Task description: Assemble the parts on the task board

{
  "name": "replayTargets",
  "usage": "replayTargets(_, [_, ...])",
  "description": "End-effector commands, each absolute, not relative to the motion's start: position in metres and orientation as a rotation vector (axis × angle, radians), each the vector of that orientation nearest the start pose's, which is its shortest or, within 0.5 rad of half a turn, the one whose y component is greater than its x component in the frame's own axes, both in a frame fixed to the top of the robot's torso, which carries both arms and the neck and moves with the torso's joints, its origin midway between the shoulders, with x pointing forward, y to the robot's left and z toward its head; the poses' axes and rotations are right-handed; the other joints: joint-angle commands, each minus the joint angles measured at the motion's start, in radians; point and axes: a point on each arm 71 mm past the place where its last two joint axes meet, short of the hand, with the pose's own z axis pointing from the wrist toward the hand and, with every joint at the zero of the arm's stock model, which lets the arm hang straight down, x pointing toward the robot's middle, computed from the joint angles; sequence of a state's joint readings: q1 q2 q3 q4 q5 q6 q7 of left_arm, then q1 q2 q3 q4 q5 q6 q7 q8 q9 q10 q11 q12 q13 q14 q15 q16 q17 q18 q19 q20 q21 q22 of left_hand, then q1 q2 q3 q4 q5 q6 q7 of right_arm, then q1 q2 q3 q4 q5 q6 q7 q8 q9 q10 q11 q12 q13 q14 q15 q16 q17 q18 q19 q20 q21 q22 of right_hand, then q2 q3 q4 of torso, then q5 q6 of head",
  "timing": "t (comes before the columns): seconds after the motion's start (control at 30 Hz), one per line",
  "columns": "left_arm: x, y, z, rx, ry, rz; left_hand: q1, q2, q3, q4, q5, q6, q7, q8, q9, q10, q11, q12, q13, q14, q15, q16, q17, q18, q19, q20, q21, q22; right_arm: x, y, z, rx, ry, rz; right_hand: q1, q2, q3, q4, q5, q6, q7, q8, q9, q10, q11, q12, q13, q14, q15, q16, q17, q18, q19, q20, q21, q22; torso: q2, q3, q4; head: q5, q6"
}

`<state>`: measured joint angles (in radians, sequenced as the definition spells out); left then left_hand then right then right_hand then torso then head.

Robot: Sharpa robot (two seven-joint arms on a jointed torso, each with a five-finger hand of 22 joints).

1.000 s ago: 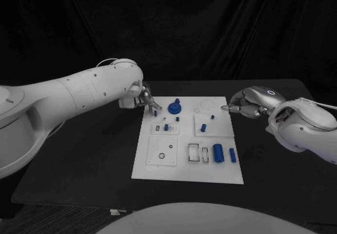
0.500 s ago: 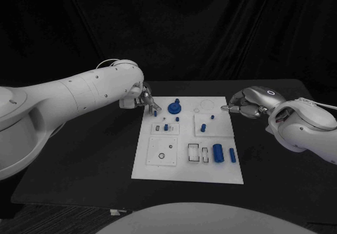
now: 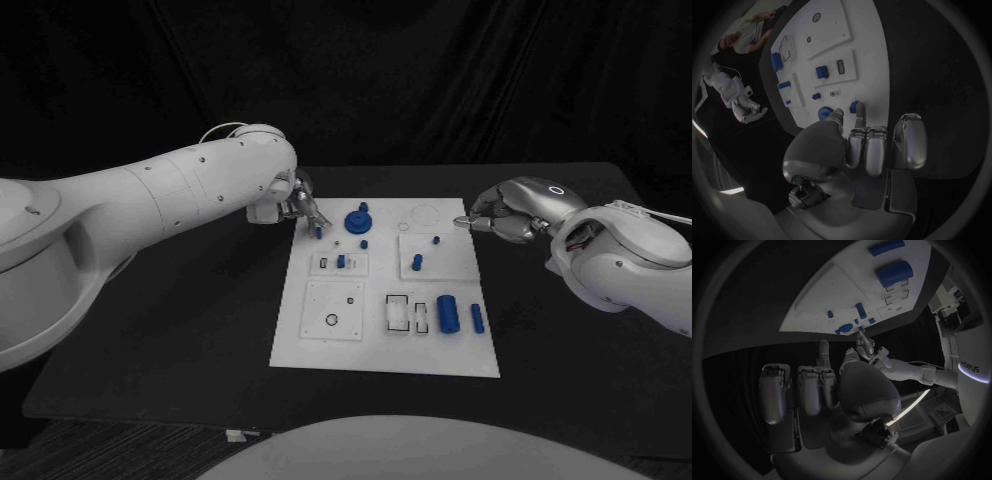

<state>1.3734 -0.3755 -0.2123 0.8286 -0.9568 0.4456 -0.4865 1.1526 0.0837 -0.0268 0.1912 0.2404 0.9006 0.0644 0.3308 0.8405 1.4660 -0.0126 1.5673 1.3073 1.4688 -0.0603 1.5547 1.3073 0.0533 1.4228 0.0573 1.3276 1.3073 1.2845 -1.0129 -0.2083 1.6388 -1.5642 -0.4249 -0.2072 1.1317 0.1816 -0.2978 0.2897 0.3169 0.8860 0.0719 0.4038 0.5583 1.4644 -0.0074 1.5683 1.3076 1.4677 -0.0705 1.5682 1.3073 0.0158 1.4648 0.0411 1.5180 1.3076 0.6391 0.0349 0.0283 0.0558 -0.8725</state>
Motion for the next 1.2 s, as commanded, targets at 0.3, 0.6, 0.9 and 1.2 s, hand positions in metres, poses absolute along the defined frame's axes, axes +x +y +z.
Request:
replayTargets(0.3, [0.583, 0.1784, -0.2173, -0.126, 2.497, -0.182, 0.027, -0.008, 0.046, -0.022, 0.075, 0.018, -0.004, -0.012, -0.01, 0.105, 0.003, 0.003, 0.263, 0.088, 0.001, -0.007, 0.239, 0.011, -0.007, -0.003, -0.008, 0.136, 0.4544, -0.2559, -0.1912, -0.181, 1.638, 0.433, -0.001, 0.005, -0.008, 0.0, 0.005, -0.005, 0.0, 0.001, -0.001, 0.106, 0.006, 0.002, 0.263, 0.103, 0.008, 0.003, 0.264, 0.001, 0.072, 0.008, -0.005, 0.241, 0.001, 0.0, 0.0006, 0.0, 0.0])
replayTargets(0.6, [0.5828, 0.1788, -0.2179, -0.127, 2.501, -0.175, 0.039, -0.01, 0.076, -0.036, 0.106, 0.023, -0.007, -0.014, -0.013, 0.105, 0.001, 0.003, 0.263, 0.088, -0.001, -0.007, 0.239, 0.011, -0.006, -0.005, -0.01, 0.138, 0.4542, -0.2558, -0.1912, -0.181, 1.638, 0.434, 0.001, 0.006, -0.008, -0.001, 0.006, -0.004, 0.0, 0.001, -0.001, 0.106, 0.006, 0.002, 0.263, 0.103, 0.008, 0.003, 0.264, 0.001, 0.072, 0.008, -0.005, 0.24, 0.0, -0.0002, 0.0003, 0.0, 0.0])
replayTargets(0.9, [0.5827, 0.1791, -0.2186, -0.127, 2.504, -0.173, 0.046, -0.008, 0.098, -0.043, 0.119, 0.025, -0.008, -0.016, -0.014, 0.105, -0.001, 0.003, 0.263, 0.086, -0.002, -0.01, 0.236, 0.012, -0.006, -0.006, -0.013, 0.138, 0.4543, -0.2557, -0.1914, -0.182, 1.638, 0.434, 0.001, 0.006, -0.008, -0.001, 0.006, -0.004, 0.0, 0.001, -0.001, 0.106, 0.006, 0.002, 0.263, 0.103, 0.008, 0.003, 0.264, 0.001, 0.071, 0.008, -0.006, 0.24, 0.0, -0.0002, -0.0001, 0.0, 0.0])
replayTargets(1.2, [0.5826, 0.179, -0.219, -0.127, 2.504, -0.173, 0.051, -0.015, 0.139, -0.056, 0.156, 0.025, -0.009, -0.018, -0.014, 0.105, -0.002, 0.003, 0.263, 0.084, -0.003, -0.013, 0.232, 0.012, -0.008, -0.008, -0.02, 0.139, 0.4542, -0.256, -0.1919, -0.181, 1.641, 0.433, 0.002, 0.006, -0.008, -0.002, 0.006, -0.004, 0.0, 0.001, -0.001, 0.106, 0.006, 0.002, 0.263, 0.103, 0.008, 0.003, 0.264, 0.002, 0.071, 0.008, -0.007, 0.24, 0.0, 0.0002, 0.0003, -0.004, 0.0])
